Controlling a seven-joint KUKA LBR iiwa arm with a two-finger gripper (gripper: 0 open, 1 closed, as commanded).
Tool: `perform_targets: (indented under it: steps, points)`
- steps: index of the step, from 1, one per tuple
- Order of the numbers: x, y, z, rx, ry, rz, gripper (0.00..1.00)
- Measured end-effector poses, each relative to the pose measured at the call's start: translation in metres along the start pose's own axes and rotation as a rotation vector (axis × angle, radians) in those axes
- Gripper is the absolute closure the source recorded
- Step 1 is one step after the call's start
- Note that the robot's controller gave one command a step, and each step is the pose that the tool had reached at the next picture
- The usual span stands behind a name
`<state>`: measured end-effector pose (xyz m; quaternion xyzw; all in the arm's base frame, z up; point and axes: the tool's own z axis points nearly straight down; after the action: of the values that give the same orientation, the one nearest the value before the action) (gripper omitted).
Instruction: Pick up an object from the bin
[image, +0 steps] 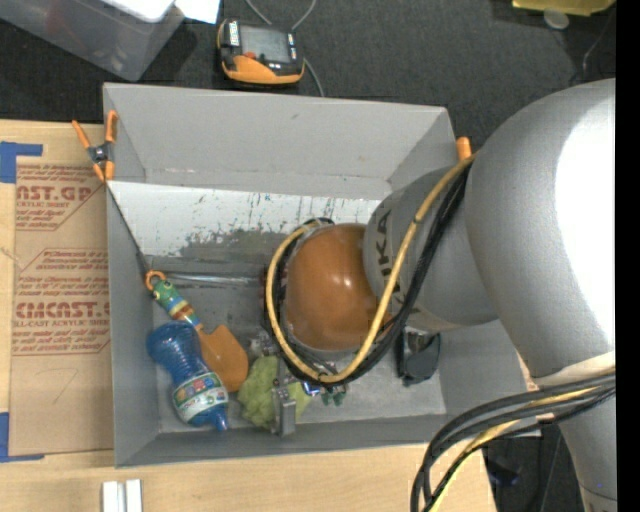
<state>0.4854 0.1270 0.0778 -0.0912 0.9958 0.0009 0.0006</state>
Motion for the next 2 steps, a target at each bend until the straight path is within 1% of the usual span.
perform_targets:
  steps: [1, 2]
  points:
    - [0.003, 0.002, -0.04, -0.001, -0.009, -0.058, 0.0]
    - [-0.004, -0.001, 0.011, -0.002, -0.021, -0.013, 0.0]
